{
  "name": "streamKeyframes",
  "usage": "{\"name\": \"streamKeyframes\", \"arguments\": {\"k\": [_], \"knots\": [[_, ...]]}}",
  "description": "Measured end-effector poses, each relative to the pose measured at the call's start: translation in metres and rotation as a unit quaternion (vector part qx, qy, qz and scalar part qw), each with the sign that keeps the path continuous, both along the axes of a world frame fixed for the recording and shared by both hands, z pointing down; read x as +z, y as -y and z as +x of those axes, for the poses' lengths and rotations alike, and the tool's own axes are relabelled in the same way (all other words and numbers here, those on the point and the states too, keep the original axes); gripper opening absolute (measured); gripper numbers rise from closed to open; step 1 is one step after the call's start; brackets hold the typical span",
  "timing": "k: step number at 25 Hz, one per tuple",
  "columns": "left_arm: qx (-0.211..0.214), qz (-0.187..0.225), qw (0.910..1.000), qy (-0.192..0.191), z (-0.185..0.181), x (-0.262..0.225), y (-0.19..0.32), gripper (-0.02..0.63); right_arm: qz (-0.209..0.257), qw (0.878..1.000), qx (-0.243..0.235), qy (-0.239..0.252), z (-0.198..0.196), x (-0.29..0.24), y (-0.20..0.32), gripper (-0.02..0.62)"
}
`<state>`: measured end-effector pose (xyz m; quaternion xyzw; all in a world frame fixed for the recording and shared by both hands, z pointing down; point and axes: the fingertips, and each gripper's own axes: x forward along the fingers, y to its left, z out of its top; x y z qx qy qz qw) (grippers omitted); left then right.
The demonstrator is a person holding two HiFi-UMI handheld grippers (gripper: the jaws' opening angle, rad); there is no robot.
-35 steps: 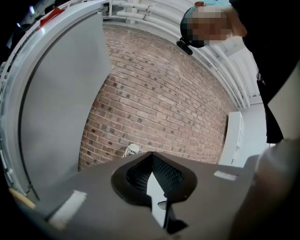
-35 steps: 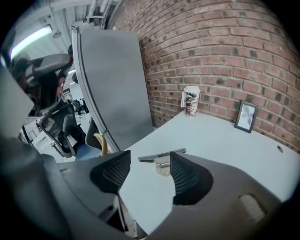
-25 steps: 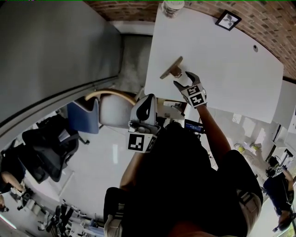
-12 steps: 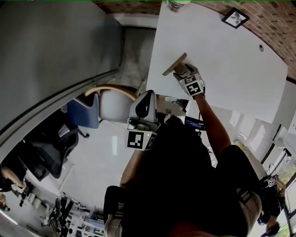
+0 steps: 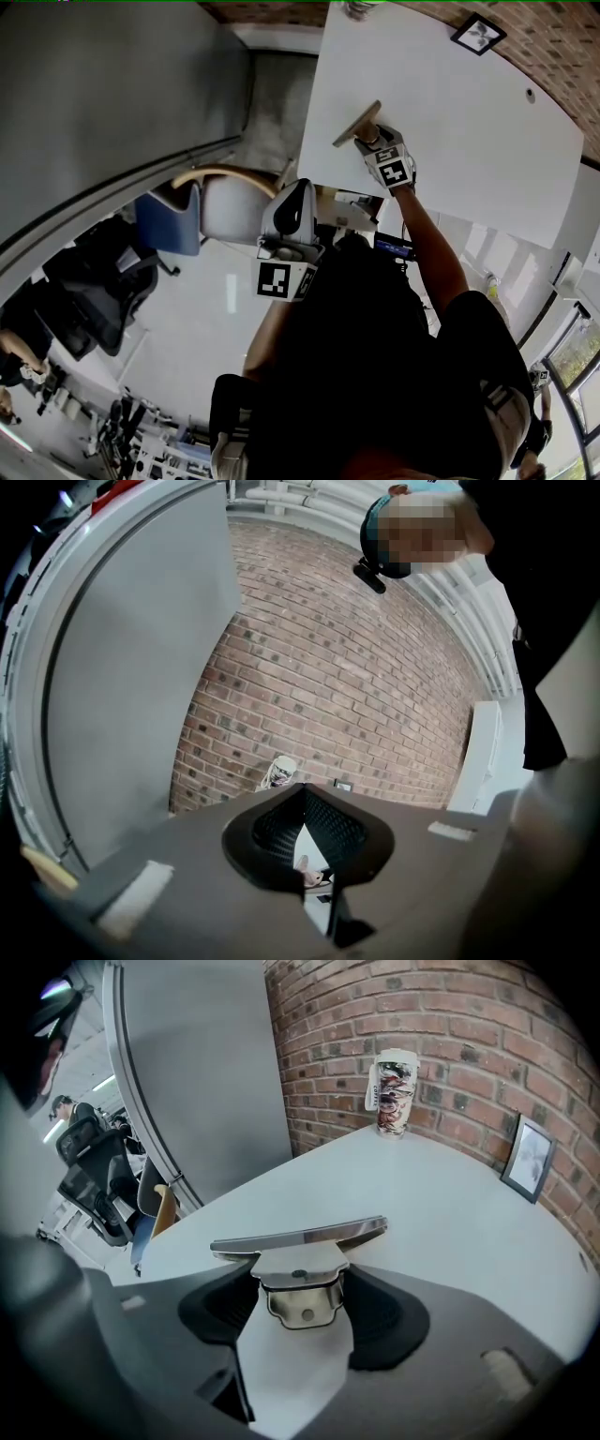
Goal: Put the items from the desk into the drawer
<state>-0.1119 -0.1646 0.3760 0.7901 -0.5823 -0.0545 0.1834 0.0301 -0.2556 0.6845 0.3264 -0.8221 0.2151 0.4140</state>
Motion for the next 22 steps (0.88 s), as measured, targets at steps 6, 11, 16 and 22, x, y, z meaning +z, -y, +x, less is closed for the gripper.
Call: {"name": "streamKeyframes", "arguments": {"k": [6,11,16,22], "knots": [[-0.004,0.013,0.9999,0.002,0.001,-0.009,-0.015,0.014,-0.003,1.000,0.002,-0.003,0.006,-0.002,-0.015,0.275],[-0.004,0.020,0.9998,-0.002,0.012,-0.016,-0.032,0.014,-0.006,1.000,0.015,0.004,0.020,-0.006,-0.032,0.273],[0.001,0.030,0.9995,0.008,0.025,-0.023,-0.059,0.014,-0.007,0.999,0.029,0.016,0.037,-0.018,-0.059,0.273],[0.005,0.045,0.9988,0.019,0.048,-0.035,-0.104,0.014,0.002,0.998,0.046,0.036,0.064,-0.041,-0.104,0.273]]}}
